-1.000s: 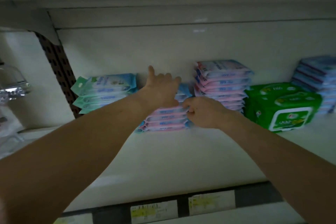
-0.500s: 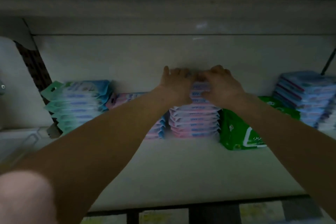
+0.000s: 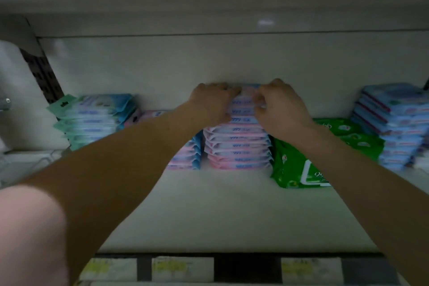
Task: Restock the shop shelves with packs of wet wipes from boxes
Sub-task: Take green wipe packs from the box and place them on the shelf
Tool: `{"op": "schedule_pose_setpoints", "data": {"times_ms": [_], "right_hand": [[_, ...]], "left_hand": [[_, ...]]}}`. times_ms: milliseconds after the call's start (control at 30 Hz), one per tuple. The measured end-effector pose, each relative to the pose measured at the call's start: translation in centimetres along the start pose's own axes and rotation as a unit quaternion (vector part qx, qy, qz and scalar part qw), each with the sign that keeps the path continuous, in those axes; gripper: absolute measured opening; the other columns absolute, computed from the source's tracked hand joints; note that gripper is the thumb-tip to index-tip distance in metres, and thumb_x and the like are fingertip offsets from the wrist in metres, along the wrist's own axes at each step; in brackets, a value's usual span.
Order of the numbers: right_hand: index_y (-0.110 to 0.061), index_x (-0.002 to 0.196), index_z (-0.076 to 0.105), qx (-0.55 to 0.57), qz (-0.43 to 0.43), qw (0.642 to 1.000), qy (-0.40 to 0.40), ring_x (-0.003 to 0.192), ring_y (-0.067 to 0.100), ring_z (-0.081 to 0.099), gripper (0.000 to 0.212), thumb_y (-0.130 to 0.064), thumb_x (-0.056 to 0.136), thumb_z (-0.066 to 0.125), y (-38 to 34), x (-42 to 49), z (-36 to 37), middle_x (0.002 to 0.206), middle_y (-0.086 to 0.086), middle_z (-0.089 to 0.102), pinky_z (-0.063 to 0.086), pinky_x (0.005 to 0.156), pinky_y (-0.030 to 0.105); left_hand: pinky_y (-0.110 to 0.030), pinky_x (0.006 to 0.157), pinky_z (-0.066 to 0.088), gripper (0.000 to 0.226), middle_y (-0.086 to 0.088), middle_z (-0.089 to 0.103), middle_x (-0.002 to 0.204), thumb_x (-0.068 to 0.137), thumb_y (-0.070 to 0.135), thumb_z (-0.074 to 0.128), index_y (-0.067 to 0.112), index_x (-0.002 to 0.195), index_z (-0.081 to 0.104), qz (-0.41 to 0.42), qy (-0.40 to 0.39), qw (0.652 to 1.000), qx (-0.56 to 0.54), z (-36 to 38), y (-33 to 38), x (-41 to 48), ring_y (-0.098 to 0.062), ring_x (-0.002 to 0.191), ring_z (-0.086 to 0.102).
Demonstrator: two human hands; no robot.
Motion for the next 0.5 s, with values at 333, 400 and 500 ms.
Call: {"op": "schedule_pose_setpoints", "data": {"times_ms": [333,400,500], "right_hand": [[-0.007,0.086,0.044,0.2,0.24,0.931,-0.191,0.088,0.024,0.051,0.005,-0.007,0.09,0.047,2.4,-6.3,11.3,0.083,0.005,0.048,0.041,0.074,0.026],[-0.004,0.087,0.05,0.257,0.291,0.916,-0.101,0.091,0.029,0.058,0.014,-0.014,0.078,0.049,3.6,-6.2,12.3,0.094,0.014,0.057,0.049,0.08,0.033],[0.001,0.1,0.057,0.307,0.348,0.886,-0.001,0.098,0.036,0.061,0.052,-0.031,0.061,0.042,6.8,-6.8,16.0,0.104,0.021,0.062,0.05,0.086,0.044]], "left_hand": [[-0.035,0.085,0.045,0.071,-0.008,0.047,0.135,0.087,0.034,0.061,0.024,0.148,0.026,0.009,0.011,1.0,-0.012,-0.1,0.0,0.2,-0.029,0.115,0.052],[-0.033,0.079,0.042,0.067,-0.008,0.049,0.133,0.087,0.032,0.061,0.023,0.146,0.03,0.012,0.025,1.0,-0.015,-0.3,0.0,0.3,-0.029,0.113,0.053],[-0.031,0.079,0.04,0.066,-0.008,0.049,0.133,0.087,0.032,0.06,0.023,0.146,0.03,0.011,0.03,0.999,-0.018,-0.1,-0.1,0.4,-0.029,0.114,0.053]]}}
Point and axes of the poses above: each hand's wrist, its own x-axis towards the middle knuckle, its own z-axis out of the palm, y = z × x, the point moved 9 cm from there along x, towards the middle knuckle
